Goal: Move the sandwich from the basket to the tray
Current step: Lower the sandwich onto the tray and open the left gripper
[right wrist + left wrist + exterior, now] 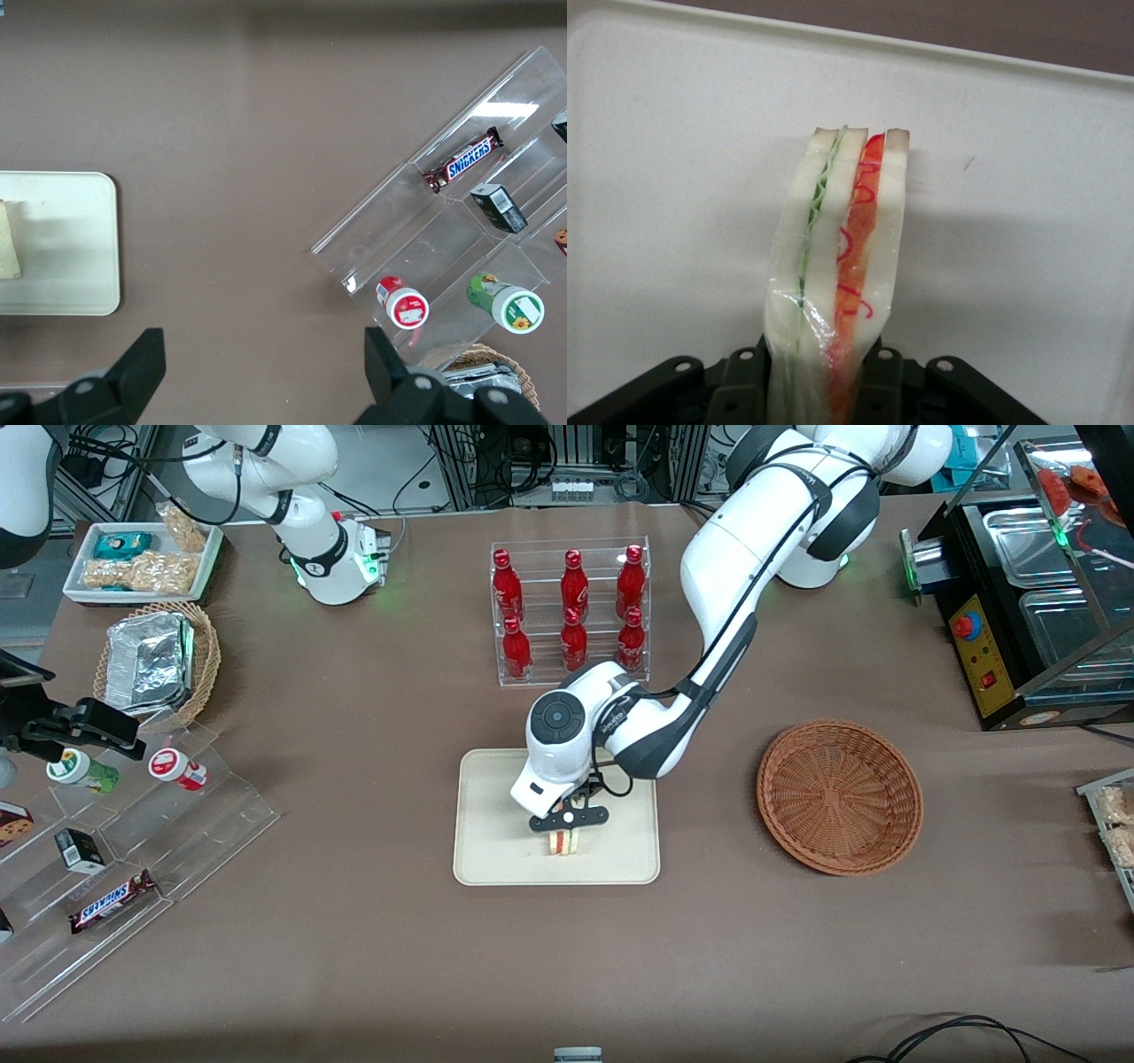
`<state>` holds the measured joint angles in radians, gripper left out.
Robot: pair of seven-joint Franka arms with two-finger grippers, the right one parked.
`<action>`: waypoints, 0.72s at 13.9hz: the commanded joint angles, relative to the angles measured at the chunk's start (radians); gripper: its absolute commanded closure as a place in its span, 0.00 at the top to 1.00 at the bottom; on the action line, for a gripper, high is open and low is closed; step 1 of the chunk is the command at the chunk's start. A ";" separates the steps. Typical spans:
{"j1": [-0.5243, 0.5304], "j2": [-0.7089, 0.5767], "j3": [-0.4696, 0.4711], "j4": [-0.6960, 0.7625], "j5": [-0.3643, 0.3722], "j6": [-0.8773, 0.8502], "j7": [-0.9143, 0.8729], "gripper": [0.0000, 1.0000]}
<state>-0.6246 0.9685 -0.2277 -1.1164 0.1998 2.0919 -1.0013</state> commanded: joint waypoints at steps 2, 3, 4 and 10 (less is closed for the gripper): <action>-0.014 -0.010 0.011 0.021 0.020 -0.035 -0.043 1.00; -0.010 -0.017 0.011 0.026 0.018 -0.071 -0.043 1.00; -0.007 -0.034 0.011 0.026 0.018 -0.091 -0.045 1.00; 0.088 -0.245 0.002 -0.072 -0.040 -0.302 0.027 1.00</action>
<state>-0.5774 0.8358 -0.2215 -1.0812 0.1931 1.8381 -1.0127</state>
